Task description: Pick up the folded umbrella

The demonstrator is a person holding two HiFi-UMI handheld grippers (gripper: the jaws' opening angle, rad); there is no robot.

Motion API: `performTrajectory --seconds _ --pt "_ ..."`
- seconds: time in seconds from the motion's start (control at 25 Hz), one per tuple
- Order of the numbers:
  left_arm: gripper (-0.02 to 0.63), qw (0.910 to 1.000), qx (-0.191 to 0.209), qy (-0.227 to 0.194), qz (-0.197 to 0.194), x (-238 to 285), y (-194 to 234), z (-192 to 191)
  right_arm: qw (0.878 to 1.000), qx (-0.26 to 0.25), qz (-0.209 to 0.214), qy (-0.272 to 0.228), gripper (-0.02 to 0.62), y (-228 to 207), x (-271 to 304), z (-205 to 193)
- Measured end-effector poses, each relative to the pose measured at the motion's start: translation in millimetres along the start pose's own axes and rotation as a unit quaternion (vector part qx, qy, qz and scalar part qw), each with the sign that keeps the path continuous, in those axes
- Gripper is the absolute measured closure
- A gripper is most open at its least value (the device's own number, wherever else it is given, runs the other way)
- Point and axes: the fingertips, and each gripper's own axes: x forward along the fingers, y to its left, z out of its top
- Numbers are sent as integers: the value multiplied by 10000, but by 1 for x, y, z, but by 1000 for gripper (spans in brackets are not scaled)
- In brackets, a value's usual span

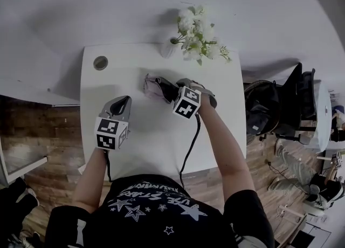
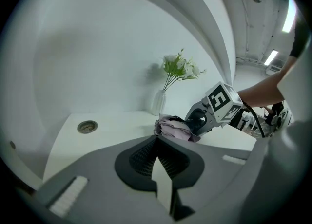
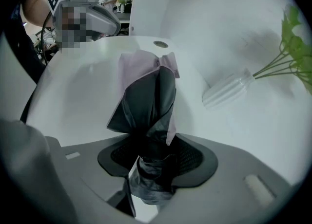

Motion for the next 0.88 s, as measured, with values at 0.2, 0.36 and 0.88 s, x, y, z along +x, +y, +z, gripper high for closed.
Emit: performTrajectory --seconds 0.2,0.36,0.88 --pt "603 10000 4 -51 24 -6 -1 2 9979 -229 -599 26 367 3 -8 -3" --pt "603 9999 7 -109 48 -14 -4 4 9961 -41 -864 -142 371 13 -21 -4" --pt "603 9989 119 -450 96 -60 -25 17 9679 838 -1887 -1431 374 31 -102 20"
